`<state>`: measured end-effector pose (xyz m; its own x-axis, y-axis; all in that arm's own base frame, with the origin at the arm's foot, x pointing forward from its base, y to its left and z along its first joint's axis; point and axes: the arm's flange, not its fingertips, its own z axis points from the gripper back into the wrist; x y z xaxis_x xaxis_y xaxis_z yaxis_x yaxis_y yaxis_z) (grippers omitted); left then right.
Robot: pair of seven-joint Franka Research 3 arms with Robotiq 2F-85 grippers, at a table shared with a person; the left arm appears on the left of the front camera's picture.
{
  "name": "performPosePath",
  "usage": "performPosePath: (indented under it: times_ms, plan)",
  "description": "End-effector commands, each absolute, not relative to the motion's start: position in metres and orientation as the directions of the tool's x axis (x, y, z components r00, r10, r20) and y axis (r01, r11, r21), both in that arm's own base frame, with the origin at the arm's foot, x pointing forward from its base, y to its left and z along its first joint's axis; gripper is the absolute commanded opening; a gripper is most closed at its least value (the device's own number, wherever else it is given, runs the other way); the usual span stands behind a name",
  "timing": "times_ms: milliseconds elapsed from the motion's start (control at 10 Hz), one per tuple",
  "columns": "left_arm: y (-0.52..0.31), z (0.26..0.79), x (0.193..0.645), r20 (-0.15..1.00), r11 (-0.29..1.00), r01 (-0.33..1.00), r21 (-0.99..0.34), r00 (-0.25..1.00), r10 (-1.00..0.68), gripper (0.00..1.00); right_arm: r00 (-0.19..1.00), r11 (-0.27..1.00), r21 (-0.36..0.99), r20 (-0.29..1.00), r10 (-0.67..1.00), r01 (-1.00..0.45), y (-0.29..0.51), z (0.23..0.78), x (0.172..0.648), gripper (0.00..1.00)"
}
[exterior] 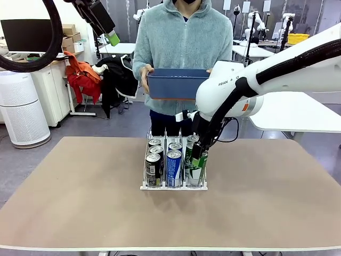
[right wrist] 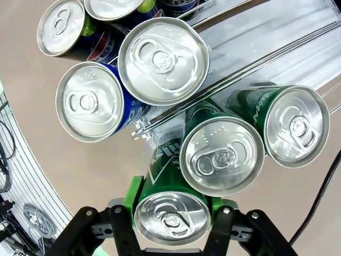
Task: Fill the beverage cans into the dispenser.
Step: Place the picked Sprite in the line of the Automatic Can Dispenser with the same cans.
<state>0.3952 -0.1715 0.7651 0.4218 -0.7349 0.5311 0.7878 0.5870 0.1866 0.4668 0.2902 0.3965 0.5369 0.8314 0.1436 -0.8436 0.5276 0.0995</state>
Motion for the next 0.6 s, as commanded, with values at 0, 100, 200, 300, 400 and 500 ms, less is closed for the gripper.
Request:
performPosePath:
  times_ms: [0, 100, 200, 300, 400, 500]
  plan:
    - [-0.1693, 0.7647, 0.3947, 0.531, 0.588, 0.788, 0.185, 0.423, -0.734, 1.0, 0.51, 0.509, 0.051, 0.158, 0.845, -0.859, 0.2953, 0.3962, 0.4772, 0.58]
    - [-0.1693, 0.7647, 0.3947, 0.531, 0.588, 0.788, 0.185, 0.423, -0.734, 1.0, 0.512, 0.508, 0.069, 0.151, 0.845, -0.859, 0.2949, 0.3978, 0.4791, 0.6]
    - [-0.1693, 0.7647, 0.3947, 0.531, 0.588, 0.788, 0.185, 0.423, -0.734, 1.0, 0.508, 0.503, 0.07, 0.149, 0.849, -0.861, 0.2945, 0.3974, 0.4794, 0.76]
    - [-0.1693, 0.7647, 0.3947, 0.531, 0.588, 0.788, 0.185, 0.423, -0.734, 1.0, 0.509, 0.504, 0.073, 0.152, 0.847, -0.861, 0.295, 0.3978, 0.4765, 0.79]
    - [-0.1693, 0.7647, 0.3947, 0.531, 0.588, 0.788, 0.185, 0.423, -0.734, 1.0, 0.511, 0.505, 0.077, 0.153, 0.846, -0.86, 0.2935, 0.4005, 0.4745, 0.94]
    - [-0.1693, 0.7647, 0.3947, 0.531, 0.588, 0.788, 0.185, 0.423, -0.734, 1.0, 0.514, 0.509, 0.073, 0.157, 0.844, -0.858, 0.2918, 0.4051, 0.4721, 0.97]
